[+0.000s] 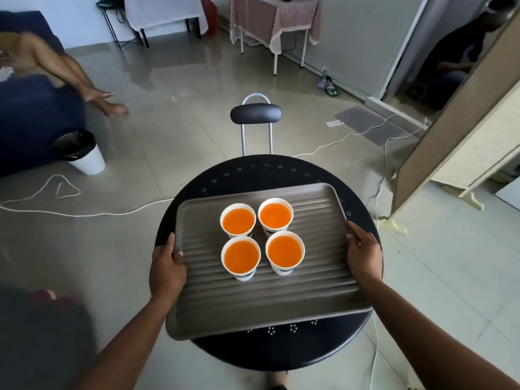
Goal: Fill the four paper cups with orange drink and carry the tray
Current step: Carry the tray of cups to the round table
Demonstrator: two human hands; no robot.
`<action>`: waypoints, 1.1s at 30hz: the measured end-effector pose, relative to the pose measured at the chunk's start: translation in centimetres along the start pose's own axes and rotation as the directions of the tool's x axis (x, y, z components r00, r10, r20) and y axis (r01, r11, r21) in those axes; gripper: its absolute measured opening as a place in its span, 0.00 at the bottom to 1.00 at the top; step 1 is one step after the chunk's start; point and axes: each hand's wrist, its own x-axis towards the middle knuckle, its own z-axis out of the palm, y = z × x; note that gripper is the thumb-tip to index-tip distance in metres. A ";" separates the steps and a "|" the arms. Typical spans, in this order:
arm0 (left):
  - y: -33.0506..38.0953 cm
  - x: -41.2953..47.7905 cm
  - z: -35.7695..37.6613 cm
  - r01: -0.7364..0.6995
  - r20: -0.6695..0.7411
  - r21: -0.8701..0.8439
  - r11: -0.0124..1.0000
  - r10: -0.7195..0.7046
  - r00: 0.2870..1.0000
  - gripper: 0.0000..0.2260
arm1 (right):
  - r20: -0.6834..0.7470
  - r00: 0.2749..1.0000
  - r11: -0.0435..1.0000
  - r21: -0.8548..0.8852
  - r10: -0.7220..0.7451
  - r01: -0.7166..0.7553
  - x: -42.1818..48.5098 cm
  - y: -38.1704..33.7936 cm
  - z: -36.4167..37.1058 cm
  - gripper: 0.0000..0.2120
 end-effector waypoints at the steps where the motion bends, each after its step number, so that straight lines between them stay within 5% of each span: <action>1: 0.5 0.8 0.9 0.007 -0.001 0.006 1.000 -0.007 1.000 0.22 | 0.005 1.000 1.000 -0.002 0.000 0.000 1.3 0.1 0.3 0.19; 14: 2.3 9.4 8.7 0.071 0.044 0.054 0.996 -0.073 0.996 0.22 | 0.016 0.997 0.996 0.021 0.081 -0.081 11.4 2.8 6.1 0.18; 33: 0.7 12.6 12.5 0.000 0.031 0.122 0.993 -0.004 1.000 0.22 | -0.028 0.987 0.987 0.038 0.157 -0.155 13.6 5.4 9.4 0.17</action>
